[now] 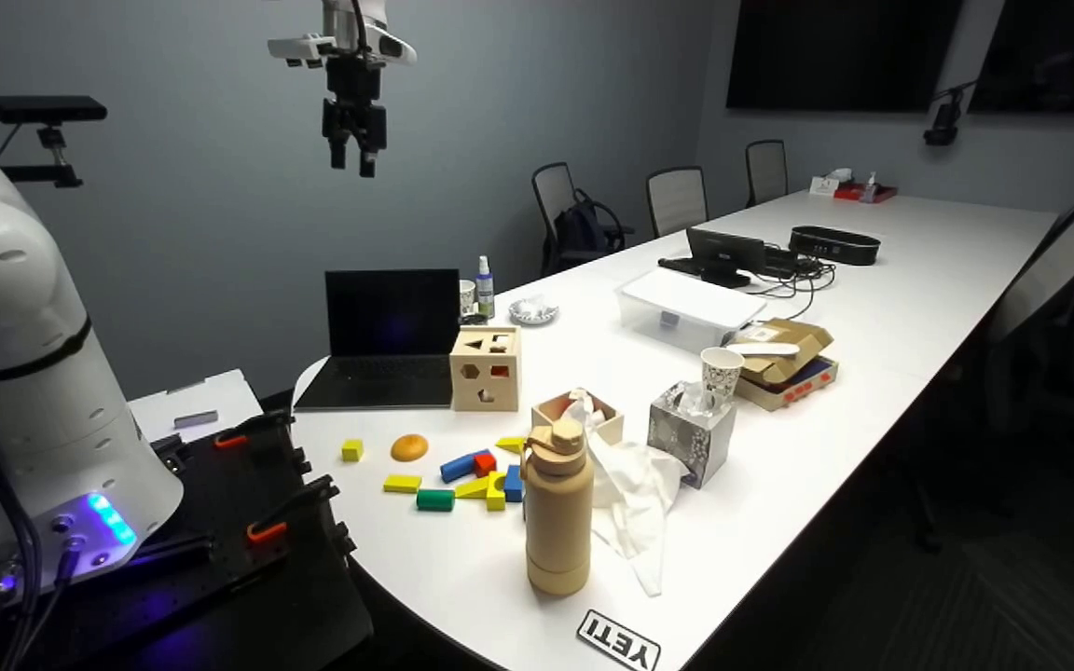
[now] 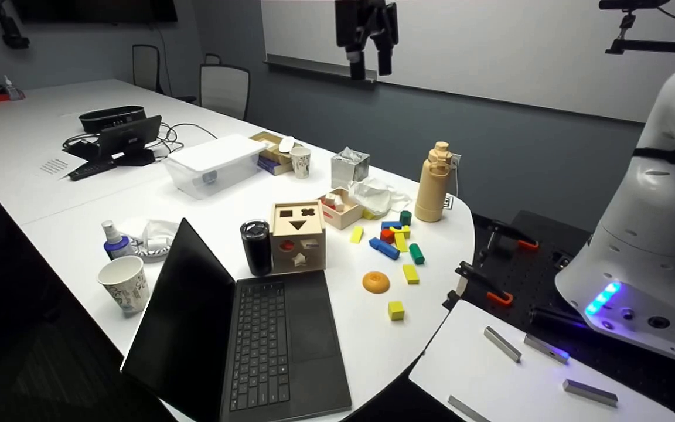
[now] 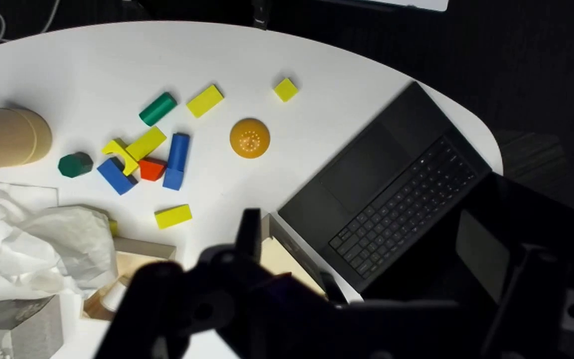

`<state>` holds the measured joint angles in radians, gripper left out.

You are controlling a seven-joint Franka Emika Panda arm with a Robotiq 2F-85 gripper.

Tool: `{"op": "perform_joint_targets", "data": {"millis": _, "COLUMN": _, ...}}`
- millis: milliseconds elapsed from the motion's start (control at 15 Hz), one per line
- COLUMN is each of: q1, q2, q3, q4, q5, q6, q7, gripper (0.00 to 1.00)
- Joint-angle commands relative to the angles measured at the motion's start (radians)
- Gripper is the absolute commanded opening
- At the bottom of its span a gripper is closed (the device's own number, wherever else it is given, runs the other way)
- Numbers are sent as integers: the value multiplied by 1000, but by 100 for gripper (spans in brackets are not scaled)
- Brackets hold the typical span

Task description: Close the laptop

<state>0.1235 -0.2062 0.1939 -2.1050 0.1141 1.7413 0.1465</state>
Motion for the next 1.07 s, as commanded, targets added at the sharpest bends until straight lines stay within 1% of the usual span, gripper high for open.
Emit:
{"op": "perform_joint_targets", "data": {"millis": 0, "q1": 40, "q2": 255, "q3": 60, "q4": 226, "q5": -85, "q6": -32, "q7": 162, "gripper": 100}}
{"op": "perform_joint_targets", "data": {"millis": 133, "q1": 79, "q2": 379, "q3": 71, "q4": 330, "q5": -126, "q6": -17, "q7": 221, "gripper": 100}}
{"op": "perform_joint_targets", "data": {"millis": 333, "q1": 152, "q2": 562, "q3": 57, "q4": 497, "q5": -160, "q6": 25, "q7": 274, "gripper": 100}}
{"op": "perform_joint_targets", "data": {"millis": 600, "q1": 239, "q2": 790, "q3": 19, "q4": 719, "q5": -159, "q6": 66, "q7": 309, "gripper": 100}}
{"op": "perform_joint_targets", "data": {"millis": 867, "q1": 315, "q2": 994, "q3": -29, "q4": 926, "q5": -151, "q6": 43, "q7": 338, "gripper": 100}}
{"op": "perform_joint_targets", "data": {"millis": 1000, "q1": 342, "q2": 1085, "q3": -44, "q4": 1024, "q5": -140, "q6": 44, "q7": 347, "gripper": 100}}
